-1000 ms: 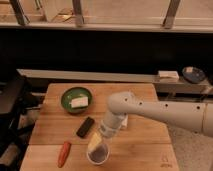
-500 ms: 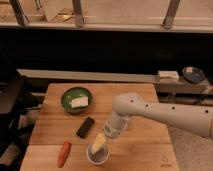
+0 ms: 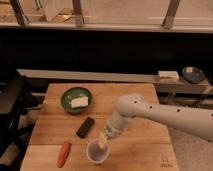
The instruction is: Pick up the ceramic cup
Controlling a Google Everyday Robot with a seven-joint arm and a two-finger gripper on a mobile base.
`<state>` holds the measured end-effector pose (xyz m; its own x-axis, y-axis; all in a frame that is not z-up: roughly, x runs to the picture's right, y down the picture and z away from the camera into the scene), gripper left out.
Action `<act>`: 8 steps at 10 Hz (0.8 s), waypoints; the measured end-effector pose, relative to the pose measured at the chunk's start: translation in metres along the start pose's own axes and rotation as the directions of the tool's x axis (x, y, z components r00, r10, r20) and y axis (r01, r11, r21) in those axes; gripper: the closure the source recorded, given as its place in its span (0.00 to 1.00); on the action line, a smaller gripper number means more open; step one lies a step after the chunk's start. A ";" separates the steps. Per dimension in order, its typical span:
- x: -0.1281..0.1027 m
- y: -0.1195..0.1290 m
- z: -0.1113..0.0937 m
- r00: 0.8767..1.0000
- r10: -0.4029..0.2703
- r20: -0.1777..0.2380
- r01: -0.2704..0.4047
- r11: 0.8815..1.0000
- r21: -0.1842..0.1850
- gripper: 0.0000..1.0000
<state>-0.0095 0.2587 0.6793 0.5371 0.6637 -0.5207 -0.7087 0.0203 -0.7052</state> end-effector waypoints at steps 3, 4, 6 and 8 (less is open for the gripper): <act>-0.018 0.010 -0.018 0.991 0.038 0.129 -0.029 0.997 -0.071 1.00; -0.027 0.013 -0.032 0.981 0.052 0.187 -0.035 0.995 -0.092 1.00; -0.041 0.017 -0.065 0.958 0.056 0.282 -0.029 0.995 -0.098 1.00; -0.046 0.016 -0.081 0.944 0.057 0.324 -0.028 0.995 -0.093 1.00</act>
